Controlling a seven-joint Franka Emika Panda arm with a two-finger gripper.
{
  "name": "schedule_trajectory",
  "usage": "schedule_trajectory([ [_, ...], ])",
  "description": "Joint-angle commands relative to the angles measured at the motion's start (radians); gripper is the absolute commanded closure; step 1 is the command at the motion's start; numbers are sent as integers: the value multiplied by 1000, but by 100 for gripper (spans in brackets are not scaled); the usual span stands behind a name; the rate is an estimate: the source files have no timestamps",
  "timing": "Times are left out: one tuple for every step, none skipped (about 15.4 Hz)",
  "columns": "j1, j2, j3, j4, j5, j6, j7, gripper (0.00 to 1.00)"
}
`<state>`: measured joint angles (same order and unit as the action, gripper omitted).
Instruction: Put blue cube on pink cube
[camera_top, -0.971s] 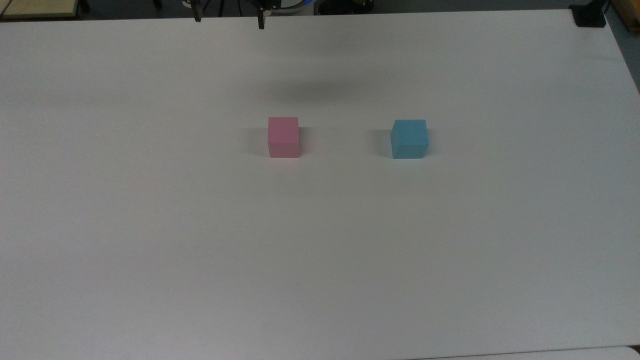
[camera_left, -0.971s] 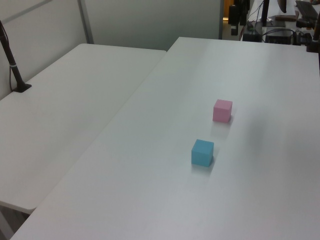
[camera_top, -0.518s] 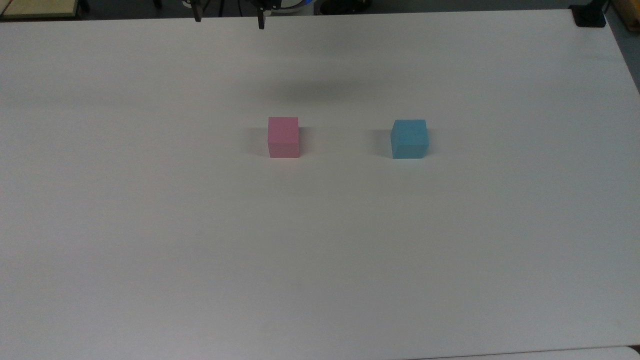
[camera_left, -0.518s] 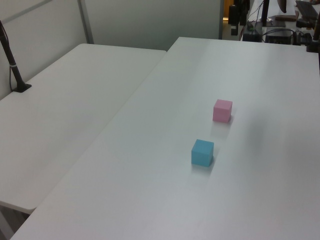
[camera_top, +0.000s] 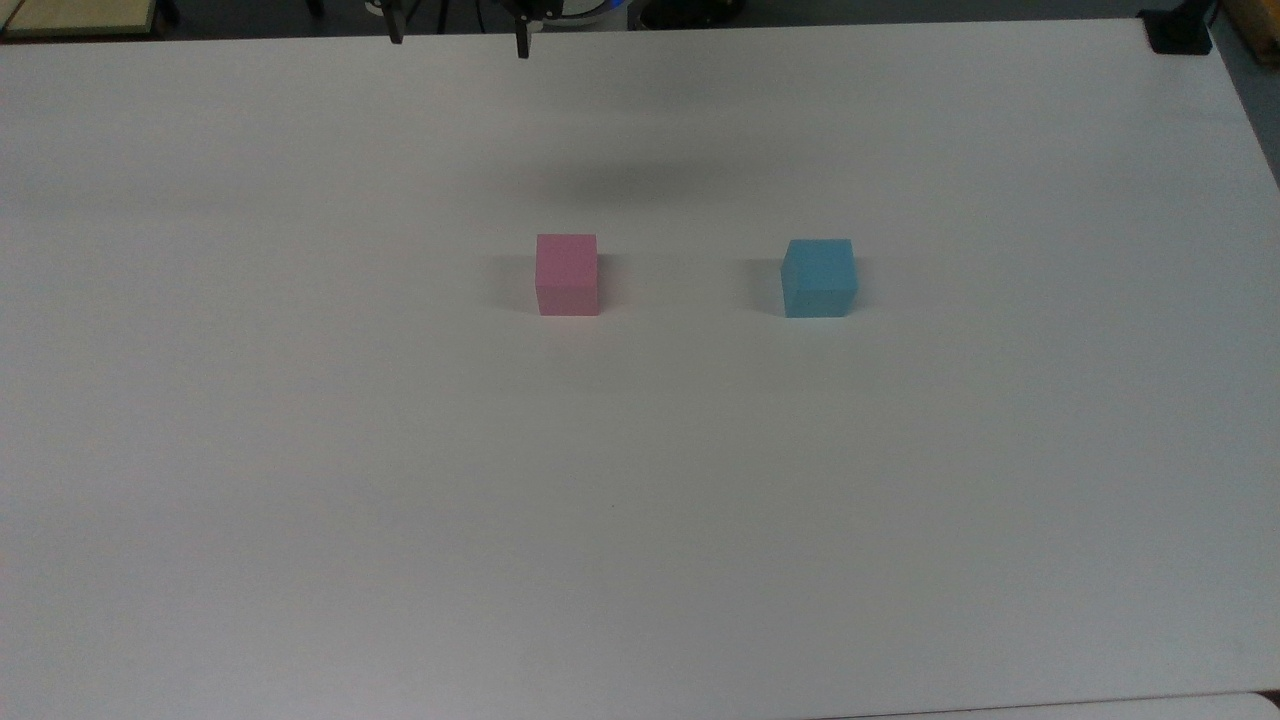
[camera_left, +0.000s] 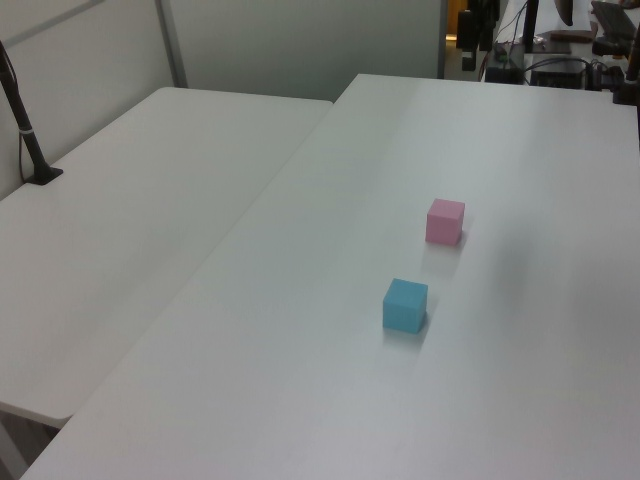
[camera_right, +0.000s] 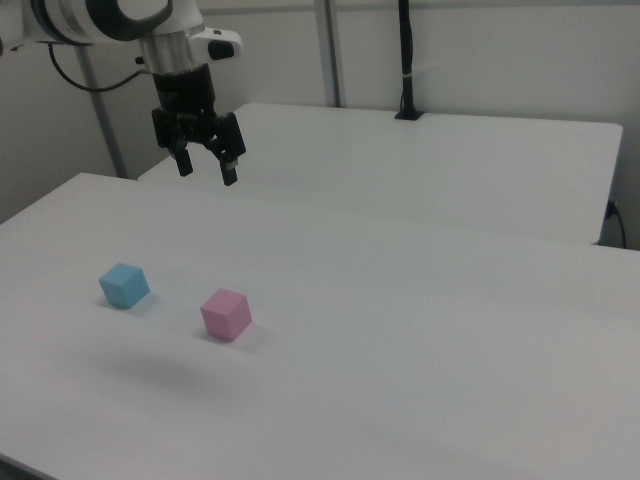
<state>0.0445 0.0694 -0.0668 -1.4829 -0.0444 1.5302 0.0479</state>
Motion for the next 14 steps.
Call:
schedule_trajectory([
  [8, -16, 2, -26, -3, 11, 9, 0],
  [11, -16, 2, -28, -2, 11, 9, 0],
  [12, -16, 4, -28, 7, 13, 10, 0],
  [15, -13, 5, -28, 26, 14, 10, 0],
  [32, -4, 4, -27, 40, 16, 10, 0],
  [49, 4, 4, -22, 46, 14, 12, 0],
  [61, 6, 4, -22, 49, 16, 26, 0],
  [83, 7, 4, -22, 54, 18, 45, 0],
  [110, 10, 4, -22, 55, 19, 73, 0],
  [139, 23, 4, -20, 55, 21, 104, 0],
  [168, 27, 4, -17, 55, 27, 139, 0],
  [199, 38, 4, -16, 55, 28, 173, 0],
  [248, 49, 4, -4, 55, 28, 208, 0],
  [276, 58, 4, 6, 55, 28, 222, 0],
])
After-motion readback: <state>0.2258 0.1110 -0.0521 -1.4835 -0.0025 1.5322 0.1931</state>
